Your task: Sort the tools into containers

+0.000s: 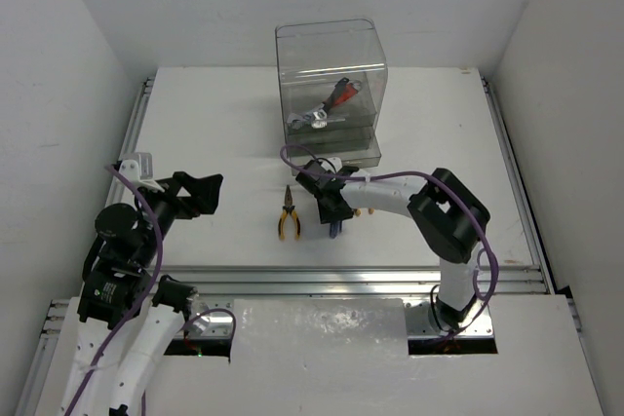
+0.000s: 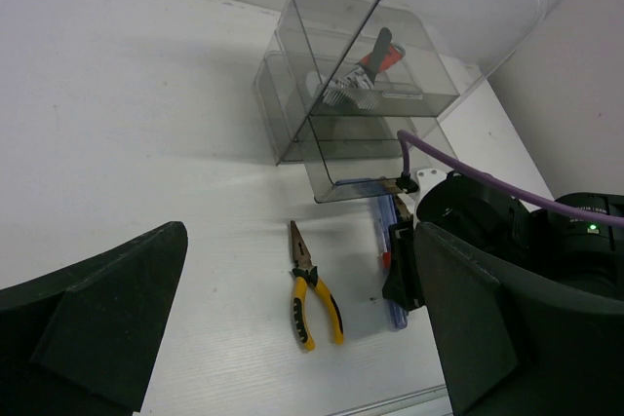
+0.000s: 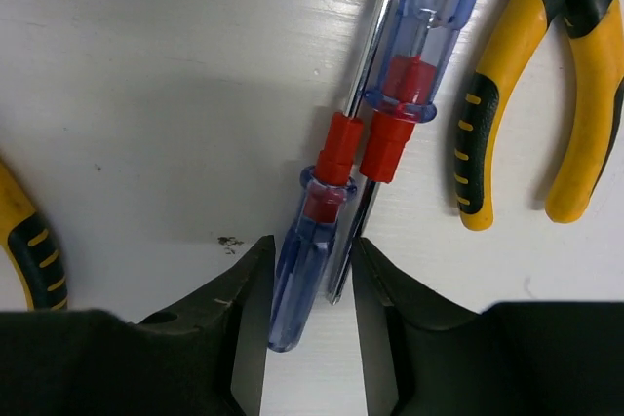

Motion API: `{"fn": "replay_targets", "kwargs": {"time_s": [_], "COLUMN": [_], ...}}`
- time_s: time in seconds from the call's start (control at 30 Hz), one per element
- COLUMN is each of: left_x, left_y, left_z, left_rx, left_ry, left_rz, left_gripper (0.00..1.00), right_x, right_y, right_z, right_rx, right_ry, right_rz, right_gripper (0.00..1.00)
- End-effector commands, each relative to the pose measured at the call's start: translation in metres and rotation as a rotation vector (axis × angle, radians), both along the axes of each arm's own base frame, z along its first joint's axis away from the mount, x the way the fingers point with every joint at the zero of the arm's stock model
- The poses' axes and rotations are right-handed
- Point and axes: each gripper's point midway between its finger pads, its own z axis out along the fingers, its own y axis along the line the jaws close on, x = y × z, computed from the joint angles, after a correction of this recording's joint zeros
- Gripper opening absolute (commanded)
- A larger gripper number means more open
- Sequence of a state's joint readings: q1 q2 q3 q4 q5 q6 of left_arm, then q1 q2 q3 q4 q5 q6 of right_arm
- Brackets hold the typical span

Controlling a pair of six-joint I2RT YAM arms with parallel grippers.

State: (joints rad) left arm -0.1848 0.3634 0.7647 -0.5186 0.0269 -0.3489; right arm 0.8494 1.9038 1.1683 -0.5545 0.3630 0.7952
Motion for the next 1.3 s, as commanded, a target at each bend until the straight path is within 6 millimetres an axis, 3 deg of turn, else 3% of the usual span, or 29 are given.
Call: {"fn": "replay_targets", "kwargs": {"time_s": [0.0,0.1,0.2,0.4,0.6,0.9,0.93,1.0,1.03,1.07,1.13,1.2,1.27], "left_x": [0.000,0.000,0.001,0.001,0.001,0.001,0.001,0.001,0.001,0.001,0.002,0.002,0.002], "left_y": [-0.002,-0.003,-0.003,-0.003,-0.003,-0.003,-0.003,-0.003,-0.003,-0.002,-0.003,-0.004,-0.004], "left_z": [0.012,0.012,0.012,0.011,0.011,0.011,0.011,0.011,0.011,0.011,0.011,0.010,0.011], "left_rx": [-0.010,-0.010,-0.009,-0.009,-0.009,-0.009,-0.009,-0.009,-0.009,-0.008,-0.009,-0.008,-0.009], "left_ry": [-0.052,-0.052,-0.050,-0.047,-0.049,-0.046,-0.046,-0.046,-0.047,-0.046,-0.046,-0.043,-0.044], "left_rz": [-0.011,-0.012,-0.012,-0.014,-0.012,-0.012,-0.012,-0.012,-0.012,-0.011,-0.014,-0.017,-0.017], "left_gripper": [1.00,1.00,1.00,1.00,1.00,1.00,1.00,1.00,1.00,1.00,1.00,1.00,1.00], "right_x": [0.006,0.004,0.002,-0.003,-0.008,-0.013,-0.013,-0.017,-0.016,-0.021,-0.030,-0.028,-0.033], "right_y": [0.013,0.013,0.015,0.016,0.019,0.014,0.013,0.011,0.017,0.020,0.036,0.057,0.060], "right_z": [-0.001,-0.005,-0.006,-0.010,-0.023,-0.019,-0.020,-0.020,-0.017,-0.010,0.000,0.039,0.060], "right_rx": [0.043,0.043,0.061,0.072,0.077,0.070,0.068,0.072,0.103,0.142,0.257,0.426,0.510], "right_ry": [-0.001,0.009,0.007,0.033,0.073,0.072,0.072,0.074,0.060,0.058,0.070,0.006,-0.029], "right_rz": [-0.005,-0.016,-0.026,-0.021,-0.017,-0.007,-0.011,-0.008,0.001,0.016,0.067,0.107,0.118], "right_gripper": [0.36,0.28,0.10,0.24,0.21,0.35,0.36,0.26,0.21,0.09,0.00,0.00,0.00]}}
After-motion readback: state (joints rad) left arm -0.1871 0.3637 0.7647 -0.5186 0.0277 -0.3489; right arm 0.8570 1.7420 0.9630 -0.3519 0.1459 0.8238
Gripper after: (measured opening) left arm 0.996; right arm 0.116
